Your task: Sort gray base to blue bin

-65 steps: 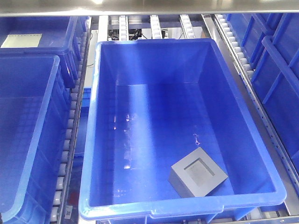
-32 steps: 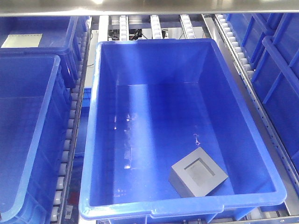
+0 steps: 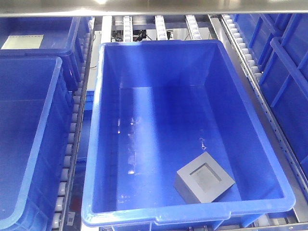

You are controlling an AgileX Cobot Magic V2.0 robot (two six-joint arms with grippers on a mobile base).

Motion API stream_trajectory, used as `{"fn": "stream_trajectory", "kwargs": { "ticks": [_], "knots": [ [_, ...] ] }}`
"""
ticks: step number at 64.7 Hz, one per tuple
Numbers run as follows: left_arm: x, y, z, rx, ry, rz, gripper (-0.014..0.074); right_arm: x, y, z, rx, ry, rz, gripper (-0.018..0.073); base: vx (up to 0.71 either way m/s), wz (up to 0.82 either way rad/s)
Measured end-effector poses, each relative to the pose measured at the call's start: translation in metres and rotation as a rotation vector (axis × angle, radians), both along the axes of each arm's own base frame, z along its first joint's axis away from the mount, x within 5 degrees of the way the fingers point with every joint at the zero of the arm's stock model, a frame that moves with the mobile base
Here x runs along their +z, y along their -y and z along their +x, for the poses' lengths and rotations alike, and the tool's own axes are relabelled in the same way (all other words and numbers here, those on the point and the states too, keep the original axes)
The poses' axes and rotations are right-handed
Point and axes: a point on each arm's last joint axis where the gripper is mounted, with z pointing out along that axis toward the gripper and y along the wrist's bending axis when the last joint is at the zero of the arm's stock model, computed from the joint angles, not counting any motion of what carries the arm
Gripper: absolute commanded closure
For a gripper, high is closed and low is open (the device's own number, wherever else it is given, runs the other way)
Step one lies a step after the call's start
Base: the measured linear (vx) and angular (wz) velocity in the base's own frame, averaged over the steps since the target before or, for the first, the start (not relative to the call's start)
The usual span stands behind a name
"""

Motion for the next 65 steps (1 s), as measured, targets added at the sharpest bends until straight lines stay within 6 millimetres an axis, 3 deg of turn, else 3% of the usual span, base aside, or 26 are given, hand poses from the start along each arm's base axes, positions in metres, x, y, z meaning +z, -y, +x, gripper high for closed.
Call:
{"fn": "stream_trajectory", "kwargs": {
  "ticks": [12,24,65],
  "knots": [
    [-0.034,-0.007,0.008,0.15,-0.089,0.018,0.0603,0.0,0.0,0.0,0.0,0.0,0.0,0.0564,0.0,0.0],
    [-0.06,-0.008,0.014,0.163,-0.095,0.019,0.0603,0.0,0.0,0.0,0.0,0.0,0.0,0.0564,0.0,0.0],
    [-0.055,-0.007,0.015,0.159,-0.006,0.02,0.0603,0.0,0.0,0.0,0.0,0.0,0.0,0.0564,0.0,0.0]
  ]
}}
